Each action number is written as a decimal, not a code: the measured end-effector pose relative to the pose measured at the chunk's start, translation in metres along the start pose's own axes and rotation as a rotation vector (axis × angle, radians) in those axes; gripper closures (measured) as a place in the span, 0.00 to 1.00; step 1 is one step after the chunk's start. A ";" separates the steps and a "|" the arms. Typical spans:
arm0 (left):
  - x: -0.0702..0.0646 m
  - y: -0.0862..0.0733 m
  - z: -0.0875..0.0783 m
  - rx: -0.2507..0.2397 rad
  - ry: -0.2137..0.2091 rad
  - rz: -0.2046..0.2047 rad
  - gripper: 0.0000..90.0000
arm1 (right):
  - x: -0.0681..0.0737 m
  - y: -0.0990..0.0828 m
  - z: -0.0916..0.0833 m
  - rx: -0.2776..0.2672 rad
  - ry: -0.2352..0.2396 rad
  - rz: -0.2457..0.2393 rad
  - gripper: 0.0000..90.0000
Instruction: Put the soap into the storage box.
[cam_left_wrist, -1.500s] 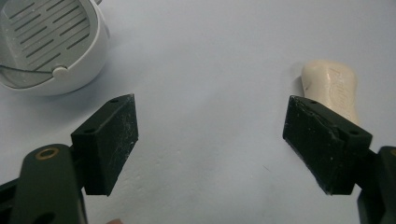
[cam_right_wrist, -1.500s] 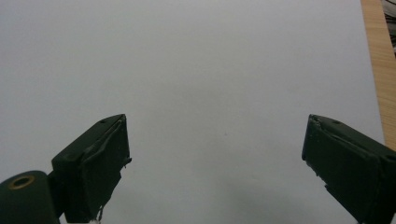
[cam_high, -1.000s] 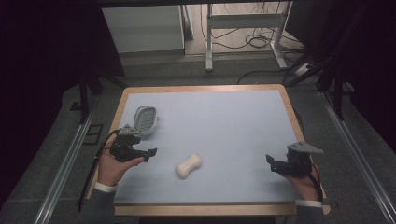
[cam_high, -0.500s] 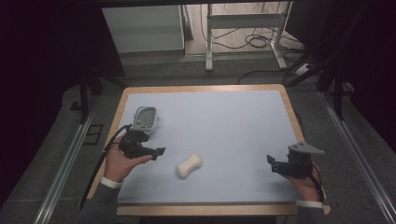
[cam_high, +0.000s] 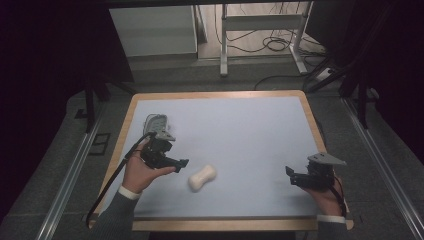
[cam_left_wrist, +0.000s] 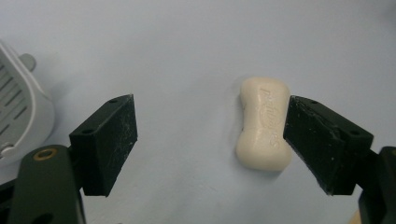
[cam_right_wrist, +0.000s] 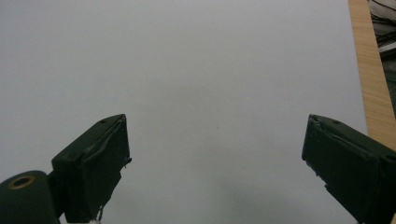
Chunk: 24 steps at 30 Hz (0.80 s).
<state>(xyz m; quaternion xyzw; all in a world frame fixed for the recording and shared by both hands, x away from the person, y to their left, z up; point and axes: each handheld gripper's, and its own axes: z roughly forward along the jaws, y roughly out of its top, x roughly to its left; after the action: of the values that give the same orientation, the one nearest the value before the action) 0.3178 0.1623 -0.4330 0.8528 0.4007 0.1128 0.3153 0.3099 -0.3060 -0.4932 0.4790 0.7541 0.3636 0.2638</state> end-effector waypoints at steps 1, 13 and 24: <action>0.000 0.000 0.002 0.005 -0.003 0.003 0.20 | 0.000 0.000 0.000 0.000 0.000 0.000 0.08; -0.013 0.006 0.014 0.046 -0.028 0.025 0.21 | 0.000 -0.001 0.002 0.010 -0.007 0.002 0.08; -0.023 0.007 0.028 0.083 -0.046 0.051 0.20 | 0.000 -0.002 0.004 0.027 -0.015 0.004 0.08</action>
<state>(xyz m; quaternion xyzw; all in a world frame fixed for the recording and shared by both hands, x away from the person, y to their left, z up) 0.3200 0.1288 -0.4490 0.8775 0.3758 0.0841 0.2857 0.3120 -0.3053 -0.4974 0.4868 0.7560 0.3502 0.2623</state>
